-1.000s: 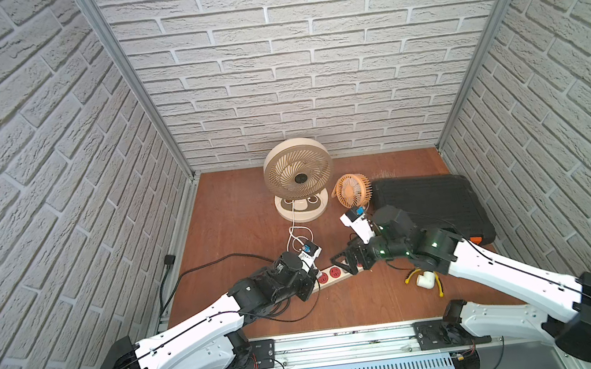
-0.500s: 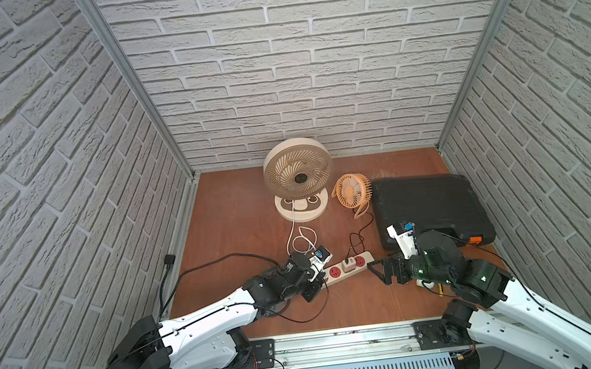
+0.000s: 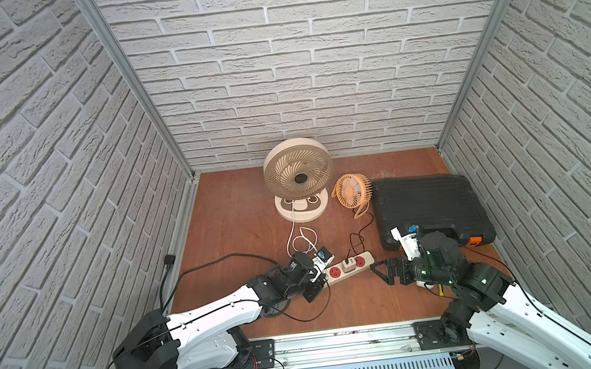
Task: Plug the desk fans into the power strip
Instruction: Insert the plug into the socket.
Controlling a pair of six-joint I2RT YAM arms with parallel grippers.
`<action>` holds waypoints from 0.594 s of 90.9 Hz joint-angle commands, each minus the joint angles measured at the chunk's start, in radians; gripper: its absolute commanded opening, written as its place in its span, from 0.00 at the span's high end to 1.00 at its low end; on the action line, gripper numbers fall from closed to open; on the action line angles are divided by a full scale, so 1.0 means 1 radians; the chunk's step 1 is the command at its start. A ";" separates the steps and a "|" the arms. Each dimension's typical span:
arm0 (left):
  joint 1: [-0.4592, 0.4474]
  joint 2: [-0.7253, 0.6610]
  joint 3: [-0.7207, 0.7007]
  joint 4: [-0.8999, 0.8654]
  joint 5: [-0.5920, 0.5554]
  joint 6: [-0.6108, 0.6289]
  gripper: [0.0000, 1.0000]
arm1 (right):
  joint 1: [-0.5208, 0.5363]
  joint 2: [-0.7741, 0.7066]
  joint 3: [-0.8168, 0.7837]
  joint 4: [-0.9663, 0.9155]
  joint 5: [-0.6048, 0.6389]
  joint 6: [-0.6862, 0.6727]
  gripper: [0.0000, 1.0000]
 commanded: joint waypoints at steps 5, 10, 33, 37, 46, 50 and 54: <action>0.004 0.000 -0.016 0.023 -0.022 -0.004 1.00 | -0.012 -0.005 -0.003 0.045 -0.029 0.006 0.01; 0.003 -0.003 -0.021 0.017 -0.033 -0.006 1.00 | -0.015 -0.006 -0.003 0.041 -0.030 0.004 0.01; -0.022 0.009 -0.030 0.001 -0.060 -0.020 1.00 | -0.022 -0.008 -0.002 0.043 -0.049 -0.003 0.01; -0.027 0.009 -0.030 0.000 -0.064 -0.023 1.00 | -0.022 -0.009 -0.002 0.045 -0.054 -0.005 0.01; -0.037 0.014 -0.028 -0.009 -0.071 -0.026 1.00 | -0.025 -0.008 -0.002 0.042 -0.056 -0.009 0.01; -0.042 0.019 -0.027 -0.011 -0.076 -0.027 1.00 | -0.026 -0.009 -0.002 0.042 -0.060 -0.009 0.01; -0.050 0.028 -0.025 -0.011 -0.080 -0.030 1.00 | -0.027 -0.009 -0.002 0.042 -0.059 -0.012 0.01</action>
